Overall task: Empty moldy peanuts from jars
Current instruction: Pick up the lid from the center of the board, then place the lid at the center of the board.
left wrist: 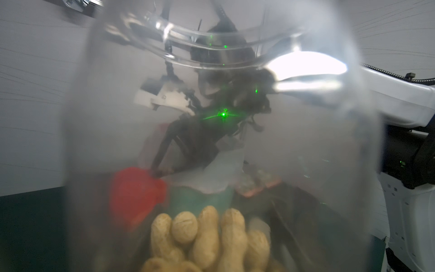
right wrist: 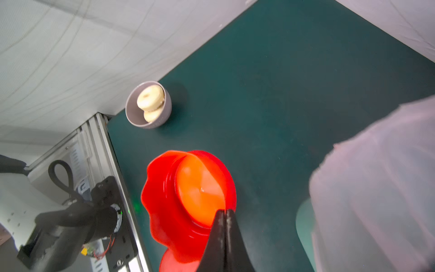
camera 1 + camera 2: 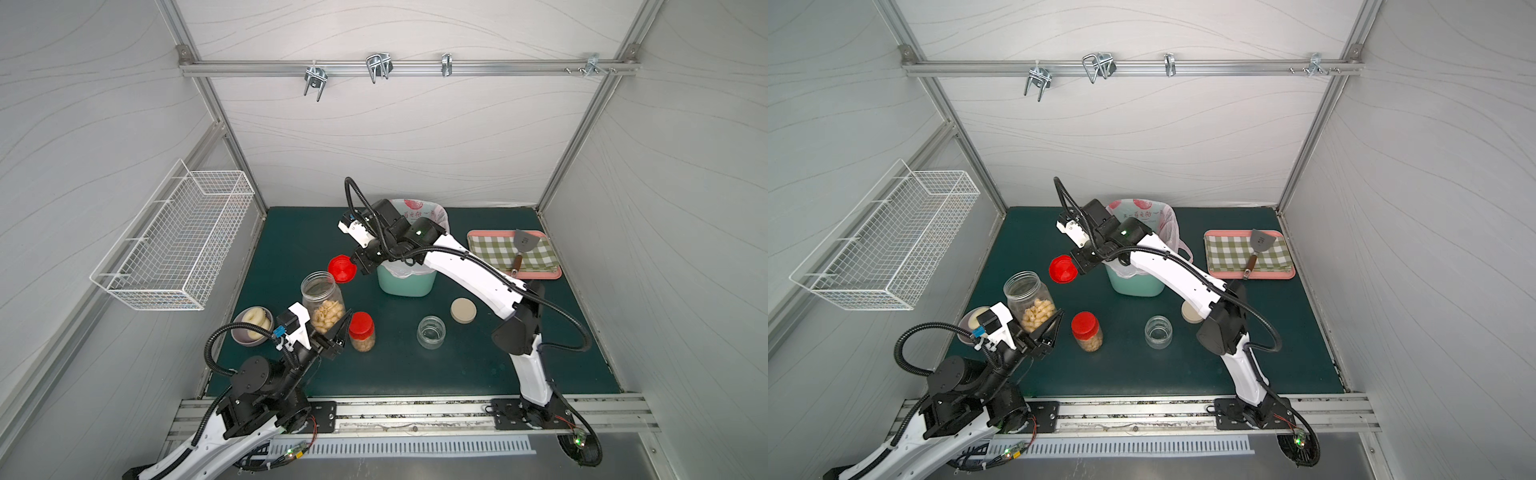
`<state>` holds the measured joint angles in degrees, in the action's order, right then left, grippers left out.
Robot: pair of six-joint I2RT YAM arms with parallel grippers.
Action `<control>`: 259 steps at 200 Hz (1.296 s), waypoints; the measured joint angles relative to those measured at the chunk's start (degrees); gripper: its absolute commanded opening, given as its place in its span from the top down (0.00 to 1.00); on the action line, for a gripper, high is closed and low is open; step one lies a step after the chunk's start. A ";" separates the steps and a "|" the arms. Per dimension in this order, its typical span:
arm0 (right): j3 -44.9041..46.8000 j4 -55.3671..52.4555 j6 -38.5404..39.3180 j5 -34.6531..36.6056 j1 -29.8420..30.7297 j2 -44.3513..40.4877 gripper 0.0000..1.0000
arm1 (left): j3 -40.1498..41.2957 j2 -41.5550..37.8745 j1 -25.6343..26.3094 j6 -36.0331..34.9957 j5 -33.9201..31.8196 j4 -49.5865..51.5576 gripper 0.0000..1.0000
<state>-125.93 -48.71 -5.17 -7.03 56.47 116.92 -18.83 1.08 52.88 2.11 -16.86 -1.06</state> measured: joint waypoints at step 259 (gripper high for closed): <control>88.46 13.53 -18.62 1.33 -30.73 -55.74 1.00 | 1.42 1.84 0.00 1.16 2.62 -4.04 0.73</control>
<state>-37.47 -35.18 -23.79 -5.69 25.74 61.19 -17.41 2.92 52.88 3.27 -14.24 -5.10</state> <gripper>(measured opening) 0.045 0.704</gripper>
